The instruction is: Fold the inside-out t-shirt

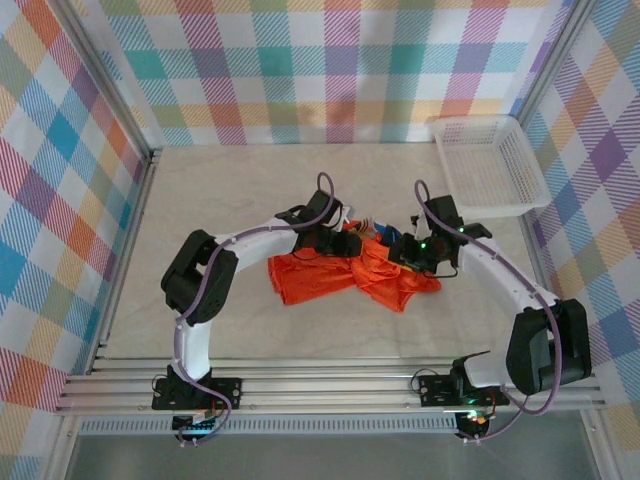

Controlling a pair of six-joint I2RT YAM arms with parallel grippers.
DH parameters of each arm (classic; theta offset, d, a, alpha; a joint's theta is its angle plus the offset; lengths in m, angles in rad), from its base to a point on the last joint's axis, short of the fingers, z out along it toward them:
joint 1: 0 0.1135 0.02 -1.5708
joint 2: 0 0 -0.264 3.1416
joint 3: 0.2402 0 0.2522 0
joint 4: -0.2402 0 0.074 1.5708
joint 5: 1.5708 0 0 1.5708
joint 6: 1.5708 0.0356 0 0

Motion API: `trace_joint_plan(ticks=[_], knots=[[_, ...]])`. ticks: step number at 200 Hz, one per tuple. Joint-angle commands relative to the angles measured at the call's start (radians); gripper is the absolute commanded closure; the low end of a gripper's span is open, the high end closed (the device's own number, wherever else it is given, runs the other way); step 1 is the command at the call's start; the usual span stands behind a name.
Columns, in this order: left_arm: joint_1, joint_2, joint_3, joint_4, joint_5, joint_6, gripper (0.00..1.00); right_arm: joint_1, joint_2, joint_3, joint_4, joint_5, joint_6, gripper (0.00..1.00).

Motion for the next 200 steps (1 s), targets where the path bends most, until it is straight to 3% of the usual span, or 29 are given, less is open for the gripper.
trace_joint_plan(ticks=[1, 23, 51, 68, 113, 200], knots=[[0.003, -0.106, 0.011, -0.134, -0.069, 0.08, 0.51, 0.02, -0.001, -0.049, 0.06, -0.017, 0.028, 0.58], [0.003, -0.199, -0.051, -0.179, -0.077, 0.114, 0.49, 0.02, 0.035, -0.061, 0.085, -0.007, 0.03, 0.52], [-0.024, -0.281, -0.132, -0.146, 0.026, 0.114, 0.58, 0.02, 0.059, -0.044, 0.071, 0.074, 0.037, 0.52], [-0.066, -0.286, -0.15, -0.106, 0.067, 0.108, 0.59, 0.014, 0.044, -0.035, 0.041, 0.125, 0.034, 0.52], [-0.154, -0.144, -0.074, -0.081, 0.06, 0.114, 0.57, -0.039, -0.02, -0.041, -0.011, 0.153, 0.025, 0.52], [-0.16, -0.023, 0.081, -0.078, -0.038, 0.089, 0.46, -0.043, -0.059, -0.036, -0.032, 0.111, 0.011, 0.53]])
